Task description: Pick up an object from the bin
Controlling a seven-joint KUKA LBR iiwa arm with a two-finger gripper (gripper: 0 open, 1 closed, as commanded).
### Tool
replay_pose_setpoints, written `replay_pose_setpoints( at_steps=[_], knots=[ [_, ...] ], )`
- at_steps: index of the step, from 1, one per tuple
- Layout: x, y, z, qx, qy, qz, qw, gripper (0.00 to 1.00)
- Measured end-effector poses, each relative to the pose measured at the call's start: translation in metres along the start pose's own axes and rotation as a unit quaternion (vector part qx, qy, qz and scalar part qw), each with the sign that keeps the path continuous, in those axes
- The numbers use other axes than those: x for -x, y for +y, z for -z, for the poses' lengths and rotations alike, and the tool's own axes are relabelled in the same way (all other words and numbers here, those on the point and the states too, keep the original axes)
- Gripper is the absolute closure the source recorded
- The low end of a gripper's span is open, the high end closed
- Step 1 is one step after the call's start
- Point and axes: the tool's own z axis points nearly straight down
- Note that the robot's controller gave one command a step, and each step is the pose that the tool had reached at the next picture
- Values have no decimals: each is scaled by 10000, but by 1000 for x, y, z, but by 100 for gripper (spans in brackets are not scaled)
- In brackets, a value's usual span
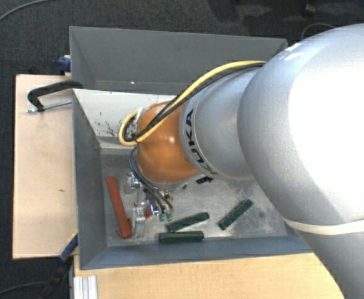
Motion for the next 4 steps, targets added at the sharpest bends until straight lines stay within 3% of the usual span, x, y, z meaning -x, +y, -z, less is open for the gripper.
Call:
replay_pose_setpoints(
  at_steps=[1, 2, 3, 4],
  knots=[
    [15, -82, 39, -28, -40, 2363, 9717, 0],
    [1, -51, 0, -6, 6, 1683, 9857, 0],
    [2, -52, 1, -9, -2, 1673, 9859, 100],
    [-4, -56, 125, -12, -67, 1776, 9841, 100]
  ],
)
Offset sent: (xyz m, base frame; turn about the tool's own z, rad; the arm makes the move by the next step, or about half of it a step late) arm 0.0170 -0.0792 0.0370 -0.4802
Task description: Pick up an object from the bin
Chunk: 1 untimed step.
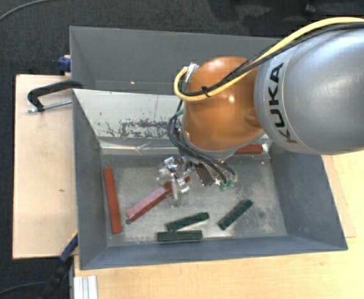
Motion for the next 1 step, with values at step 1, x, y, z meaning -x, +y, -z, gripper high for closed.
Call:
replay_pose_setpoints(
  at_steps=[1],
  knots=[
    [43, 18, 95, 9, 3, 1899, 9818, 100]
  ],
)
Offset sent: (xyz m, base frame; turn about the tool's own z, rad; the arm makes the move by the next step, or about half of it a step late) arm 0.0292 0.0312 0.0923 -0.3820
